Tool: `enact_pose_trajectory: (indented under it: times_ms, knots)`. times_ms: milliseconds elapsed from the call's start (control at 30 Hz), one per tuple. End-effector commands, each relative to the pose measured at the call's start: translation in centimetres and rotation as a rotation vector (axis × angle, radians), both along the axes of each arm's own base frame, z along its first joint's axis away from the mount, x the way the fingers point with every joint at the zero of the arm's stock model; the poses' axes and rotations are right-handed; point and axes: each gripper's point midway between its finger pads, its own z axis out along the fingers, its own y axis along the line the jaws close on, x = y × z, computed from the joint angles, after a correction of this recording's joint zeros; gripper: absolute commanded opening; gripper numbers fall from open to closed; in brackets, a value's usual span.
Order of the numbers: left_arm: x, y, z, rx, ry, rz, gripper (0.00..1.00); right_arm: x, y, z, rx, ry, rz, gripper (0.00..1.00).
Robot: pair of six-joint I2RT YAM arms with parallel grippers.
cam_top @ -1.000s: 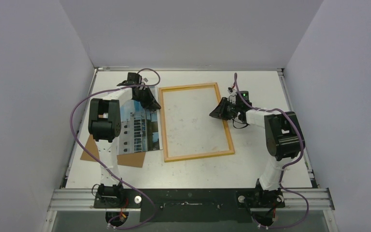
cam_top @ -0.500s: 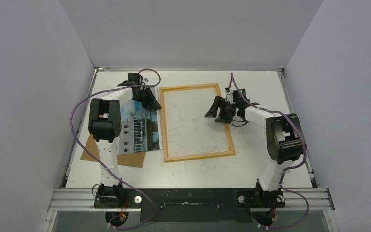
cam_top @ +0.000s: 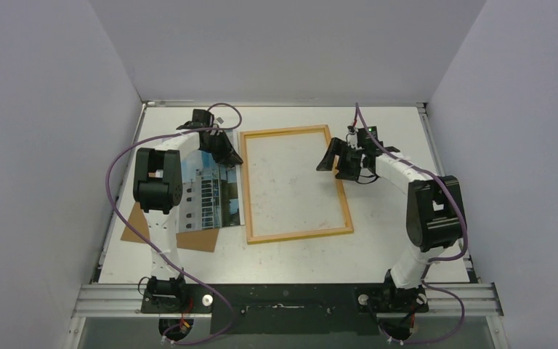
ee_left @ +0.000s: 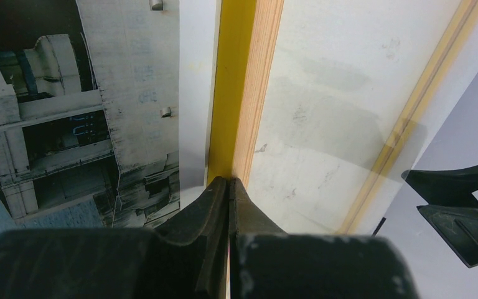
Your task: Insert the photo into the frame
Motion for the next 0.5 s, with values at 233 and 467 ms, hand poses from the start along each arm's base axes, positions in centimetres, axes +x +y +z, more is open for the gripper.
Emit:
enact_pose_trajectory:
  times_ms: [233, 467]
  knots:
    - [-1.7, 0.5, -3.5, 0.065, 0.076, -0.008, 0.00, 1.8, -1.2, 3.5, -0.035, -0.114, -0.054, 0.78]
    - [-1.6, 0.4, -3.2, 0.062, 0.068, -0.008, 0.00, 2.2, -4.4, 4.2, -0.172, -0.140, -0.172, 0.75]
